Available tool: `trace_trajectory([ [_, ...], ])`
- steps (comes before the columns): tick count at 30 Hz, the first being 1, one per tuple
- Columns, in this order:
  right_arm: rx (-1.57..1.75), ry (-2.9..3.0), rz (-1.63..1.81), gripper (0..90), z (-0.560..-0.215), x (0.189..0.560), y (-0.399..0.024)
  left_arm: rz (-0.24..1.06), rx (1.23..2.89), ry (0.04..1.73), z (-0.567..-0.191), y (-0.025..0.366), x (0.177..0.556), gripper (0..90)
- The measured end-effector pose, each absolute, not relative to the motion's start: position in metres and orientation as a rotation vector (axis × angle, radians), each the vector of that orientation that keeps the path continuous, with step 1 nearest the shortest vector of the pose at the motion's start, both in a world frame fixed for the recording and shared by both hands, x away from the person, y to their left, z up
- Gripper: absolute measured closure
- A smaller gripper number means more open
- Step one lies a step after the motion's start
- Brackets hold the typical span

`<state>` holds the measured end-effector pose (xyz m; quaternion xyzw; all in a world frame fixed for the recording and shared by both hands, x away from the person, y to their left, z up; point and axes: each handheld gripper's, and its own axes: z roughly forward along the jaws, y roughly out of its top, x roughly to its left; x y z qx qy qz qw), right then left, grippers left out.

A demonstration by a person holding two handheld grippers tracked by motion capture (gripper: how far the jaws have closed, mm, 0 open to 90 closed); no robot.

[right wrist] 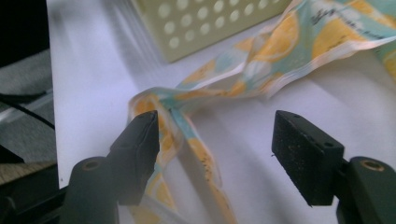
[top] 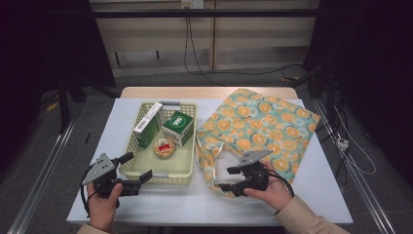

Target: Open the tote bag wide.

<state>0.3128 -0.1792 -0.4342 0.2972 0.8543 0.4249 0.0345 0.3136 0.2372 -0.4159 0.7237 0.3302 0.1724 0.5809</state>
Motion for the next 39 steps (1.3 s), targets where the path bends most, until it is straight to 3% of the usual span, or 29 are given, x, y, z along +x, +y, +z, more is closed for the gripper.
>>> trace_trajectory([
  [6, 0.905, 2.649, 1.3, 37.9, -0.444, 0.312, -0.177, 0.399, 1.682, 0.781, -0.418, 0.238, 0.313, 3.7],
  [11, 0.838, 2.684, 1.275, 50.0, -0.449, 0.311, -0.175, 0.4, 1.693, 0.78, -0.418, 0.239, 0.314, 3.7],
  [13, 0.838, 2.692, 1.246, 50.9, -0.449, 0.309, -0.173, 0.4, 1.688, 0.78, -0.418, 0.238, 0.314, 3.7],
  [18, 0.794, 2.715, 1.229, 71.8, -0.452, 0.308, -0.171, 0.401, 1.694, 0.778, -0.418, 0.238, 0.314, 3.7],
  [24, 0.798, 2.735, 1.225, 87.3, -0.453, 0.311, -0.176, 0.406, 1.695, 0.777, -0.418, 0.237, 0.313, 3.7],
  [39, 0.861, 2.636, 1.37, 90.0, -0.429, 0.318, -0.197, 0.407, 1.689, 0.778, -0.417, 0.237, 0.313, 3.8],
])
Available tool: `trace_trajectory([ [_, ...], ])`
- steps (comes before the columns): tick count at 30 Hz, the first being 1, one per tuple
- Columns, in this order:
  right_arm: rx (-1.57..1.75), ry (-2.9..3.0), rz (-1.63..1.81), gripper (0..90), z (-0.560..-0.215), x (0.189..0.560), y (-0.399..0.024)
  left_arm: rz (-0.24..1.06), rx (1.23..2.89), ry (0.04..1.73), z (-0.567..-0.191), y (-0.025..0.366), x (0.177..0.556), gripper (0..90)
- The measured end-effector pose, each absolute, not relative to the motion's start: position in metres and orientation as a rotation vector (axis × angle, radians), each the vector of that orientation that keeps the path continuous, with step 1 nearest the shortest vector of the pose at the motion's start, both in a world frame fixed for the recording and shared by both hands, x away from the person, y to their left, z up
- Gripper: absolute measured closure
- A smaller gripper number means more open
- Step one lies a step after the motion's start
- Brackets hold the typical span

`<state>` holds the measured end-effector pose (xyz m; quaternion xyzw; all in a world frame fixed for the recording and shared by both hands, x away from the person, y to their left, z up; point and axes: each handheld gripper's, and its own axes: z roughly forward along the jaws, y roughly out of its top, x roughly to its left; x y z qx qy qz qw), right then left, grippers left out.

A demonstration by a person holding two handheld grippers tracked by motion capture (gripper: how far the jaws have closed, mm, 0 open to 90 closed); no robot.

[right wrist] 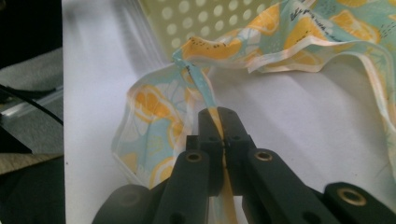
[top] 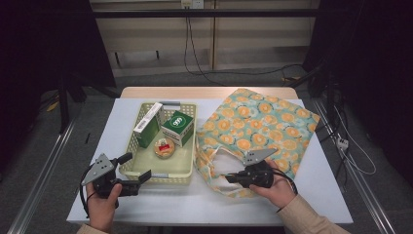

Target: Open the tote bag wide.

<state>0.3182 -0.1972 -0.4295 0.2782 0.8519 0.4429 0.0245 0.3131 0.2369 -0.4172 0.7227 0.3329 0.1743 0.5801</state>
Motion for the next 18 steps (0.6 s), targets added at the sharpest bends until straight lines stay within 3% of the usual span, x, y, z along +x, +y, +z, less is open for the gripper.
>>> trace_trajectory([
  [18, 1.002, 2.39, 1.467, 90.0, -0.394, 0.344, -0.248, 0.407, 1.685, 0.782, -0.417, 0.238, 0.313, 3.8],
])
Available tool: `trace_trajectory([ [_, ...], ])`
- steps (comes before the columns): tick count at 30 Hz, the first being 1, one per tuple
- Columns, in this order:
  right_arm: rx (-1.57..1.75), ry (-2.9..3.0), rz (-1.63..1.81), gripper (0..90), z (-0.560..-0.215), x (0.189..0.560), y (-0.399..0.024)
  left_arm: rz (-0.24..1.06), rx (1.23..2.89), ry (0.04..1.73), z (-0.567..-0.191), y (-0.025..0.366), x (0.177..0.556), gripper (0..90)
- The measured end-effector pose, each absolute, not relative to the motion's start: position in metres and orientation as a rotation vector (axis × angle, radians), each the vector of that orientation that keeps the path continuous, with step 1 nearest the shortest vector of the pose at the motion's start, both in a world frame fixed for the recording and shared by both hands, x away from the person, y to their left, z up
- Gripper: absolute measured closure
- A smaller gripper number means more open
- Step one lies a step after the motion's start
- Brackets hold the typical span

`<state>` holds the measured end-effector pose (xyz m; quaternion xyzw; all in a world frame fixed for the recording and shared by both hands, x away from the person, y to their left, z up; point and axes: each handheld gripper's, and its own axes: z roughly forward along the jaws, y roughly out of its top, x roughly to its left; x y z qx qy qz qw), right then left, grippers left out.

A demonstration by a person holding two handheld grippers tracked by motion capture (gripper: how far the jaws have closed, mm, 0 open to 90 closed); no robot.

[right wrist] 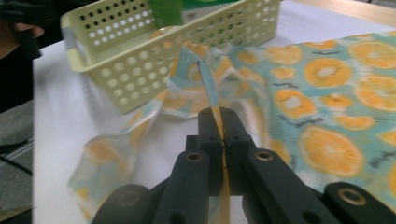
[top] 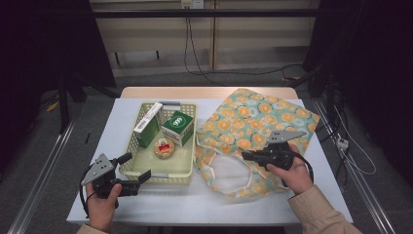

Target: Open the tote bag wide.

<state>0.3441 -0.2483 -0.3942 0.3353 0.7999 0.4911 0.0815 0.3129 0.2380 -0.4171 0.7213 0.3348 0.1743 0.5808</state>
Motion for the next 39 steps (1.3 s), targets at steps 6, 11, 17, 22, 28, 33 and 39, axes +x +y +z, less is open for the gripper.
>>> trace_trajectory([
  [6, 1.1, 2.338, 1.435, 89.9, -0.401, 0.365, -0.267, 0.408, 1.686, 0.782, -0.417, 0.238, 0.313, 3.7],
  [11, 1.202, 2.281, 1.436, 89.9, -0.409, 0.382, -0.287, 0.406, 1.69, 0.784, -0.418, 0.239, 0.313, 3.8],
  [17, 1.268, 2.273, 1.376, 89.8, -0.427, 0.399, -0.302, 0.406, 1.69, 0.787, -0.419, 0.24, 0.314, 3.8],
  [22, 1.384, 2.246, 1.31, 89.3, -0.445, 0.412, -0.313, 0.405, 1.688, 0.789, -0.419, 0.24, 0.314, 3.7],
  [28, 1.411, 2.227, 1.243, 85.8, -0.456, 0.419, -0.315, 0.4, 1.692, 0.793, -0.42, 0.24, 0.314, 3.8],
  [33, 1.411, 2.193, 1.204, 75.2, -0.456, 0.419, -0.318, 0.401, 1.698, 0.79, -0.42, 0.24, 0.315, 3.8],
  [39, 1.341, 2.185, 1.193, 58.7, -0.444, 0.411, -0.316, 0.403, 1.686, 0.784, -0.419, 0.24, 0.315, 3.8],
])
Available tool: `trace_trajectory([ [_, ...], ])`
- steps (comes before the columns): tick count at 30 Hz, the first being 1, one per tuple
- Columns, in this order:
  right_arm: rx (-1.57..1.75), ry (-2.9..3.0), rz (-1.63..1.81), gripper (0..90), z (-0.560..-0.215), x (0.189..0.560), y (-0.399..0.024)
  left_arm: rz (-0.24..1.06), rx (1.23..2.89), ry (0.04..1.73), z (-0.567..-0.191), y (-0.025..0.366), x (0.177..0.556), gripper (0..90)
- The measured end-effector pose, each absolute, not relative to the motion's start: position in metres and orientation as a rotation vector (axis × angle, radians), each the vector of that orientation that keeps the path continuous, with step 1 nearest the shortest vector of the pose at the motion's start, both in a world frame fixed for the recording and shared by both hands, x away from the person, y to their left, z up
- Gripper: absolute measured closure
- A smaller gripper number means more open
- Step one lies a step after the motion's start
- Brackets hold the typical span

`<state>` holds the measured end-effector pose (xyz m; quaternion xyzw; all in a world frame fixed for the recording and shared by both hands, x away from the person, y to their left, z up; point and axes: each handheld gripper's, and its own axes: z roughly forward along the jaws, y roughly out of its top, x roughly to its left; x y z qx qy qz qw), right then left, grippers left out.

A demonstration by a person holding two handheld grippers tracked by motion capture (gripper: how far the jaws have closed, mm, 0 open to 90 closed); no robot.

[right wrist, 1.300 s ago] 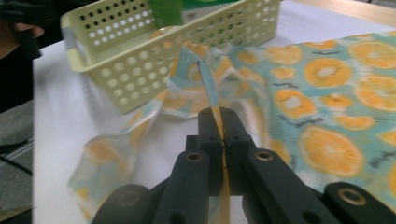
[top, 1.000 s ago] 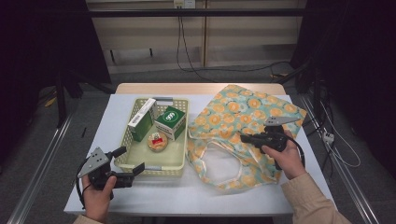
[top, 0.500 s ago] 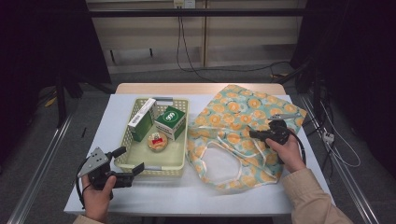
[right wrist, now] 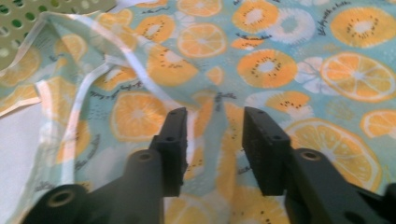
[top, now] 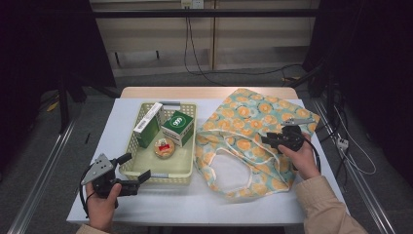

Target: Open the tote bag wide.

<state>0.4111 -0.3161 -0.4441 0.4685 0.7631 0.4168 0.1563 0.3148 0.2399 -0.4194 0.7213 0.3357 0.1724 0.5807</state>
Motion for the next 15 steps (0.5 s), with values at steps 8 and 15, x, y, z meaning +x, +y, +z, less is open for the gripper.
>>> trace_trajectory([
  [8, 1.136, 2.224, 1.185, 41.8, -0.418, 0.387, -0.288, 0.404, 1.679, 0.786, -0.419, 0.241, 0.314, 3.8],
  [15, 1.028, 2.358, 1.186, 50.5, -0.426, 0.366, -0.265, 0.4, 1.685, 0.782, -0.418, 0.24, 0.314, 3.8],
])
